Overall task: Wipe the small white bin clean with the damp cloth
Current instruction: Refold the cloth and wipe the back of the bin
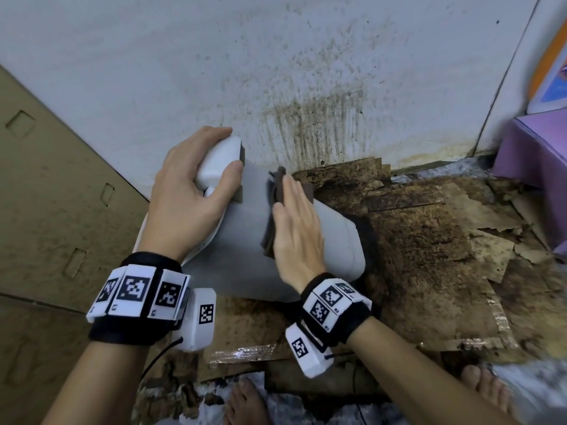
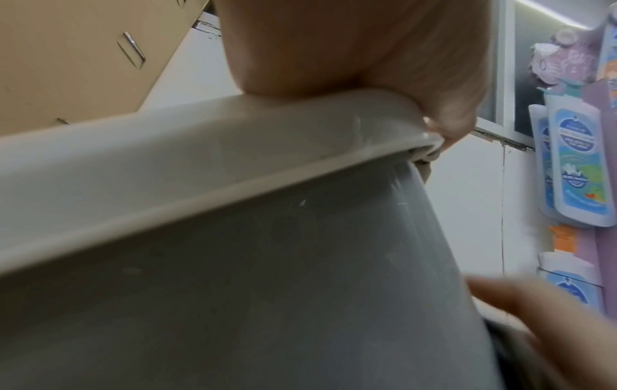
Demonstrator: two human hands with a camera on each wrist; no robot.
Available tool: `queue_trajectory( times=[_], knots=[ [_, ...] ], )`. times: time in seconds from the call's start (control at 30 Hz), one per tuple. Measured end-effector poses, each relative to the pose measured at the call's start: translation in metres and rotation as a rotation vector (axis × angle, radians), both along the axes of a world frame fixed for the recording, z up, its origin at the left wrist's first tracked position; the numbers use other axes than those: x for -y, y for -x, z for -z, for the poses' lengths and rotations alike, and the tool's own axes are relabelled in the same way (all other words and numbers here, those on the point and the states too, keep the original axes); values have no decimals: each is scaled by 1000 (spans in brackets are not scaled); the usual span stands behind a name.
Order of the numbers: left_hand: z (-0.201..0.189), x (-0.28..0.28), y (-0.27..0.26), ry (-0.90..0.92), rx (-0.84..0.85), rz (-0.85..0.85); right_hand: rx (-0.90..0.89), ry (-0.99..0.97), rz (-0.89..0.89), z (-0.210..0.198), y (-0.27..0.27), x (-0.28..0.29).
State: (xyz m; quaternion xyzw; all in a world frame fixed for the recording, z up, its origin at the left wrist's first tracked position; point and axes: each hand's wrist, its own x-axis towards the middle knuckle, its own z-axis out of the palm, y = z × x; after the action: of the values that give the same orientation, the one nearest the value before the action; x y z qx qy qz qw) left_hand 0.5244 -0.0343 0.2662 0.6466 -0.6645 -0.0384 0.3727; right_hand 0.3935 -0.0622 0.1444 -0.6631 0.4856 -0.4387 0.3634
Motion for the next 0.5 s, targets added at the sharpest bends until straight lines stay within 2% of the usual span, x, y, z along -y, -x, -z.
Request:
queue_trajectory(
  times=[0.13,0.2,0.3,0.5],
  knots=[
    [0,-2,-3,1,-3,-2,9,10,-99,-18,-15,-1],
    [0,-3,-3,1,-5,-6,-10,113,-76,-14,-11,-1],
    [0,-1,-4,-2,-17,-5,-56,230,-44,6,3,2],
    [-1,0,-5,-8,-32,-30,-77,160,-32,66,51,11]
  ],
)
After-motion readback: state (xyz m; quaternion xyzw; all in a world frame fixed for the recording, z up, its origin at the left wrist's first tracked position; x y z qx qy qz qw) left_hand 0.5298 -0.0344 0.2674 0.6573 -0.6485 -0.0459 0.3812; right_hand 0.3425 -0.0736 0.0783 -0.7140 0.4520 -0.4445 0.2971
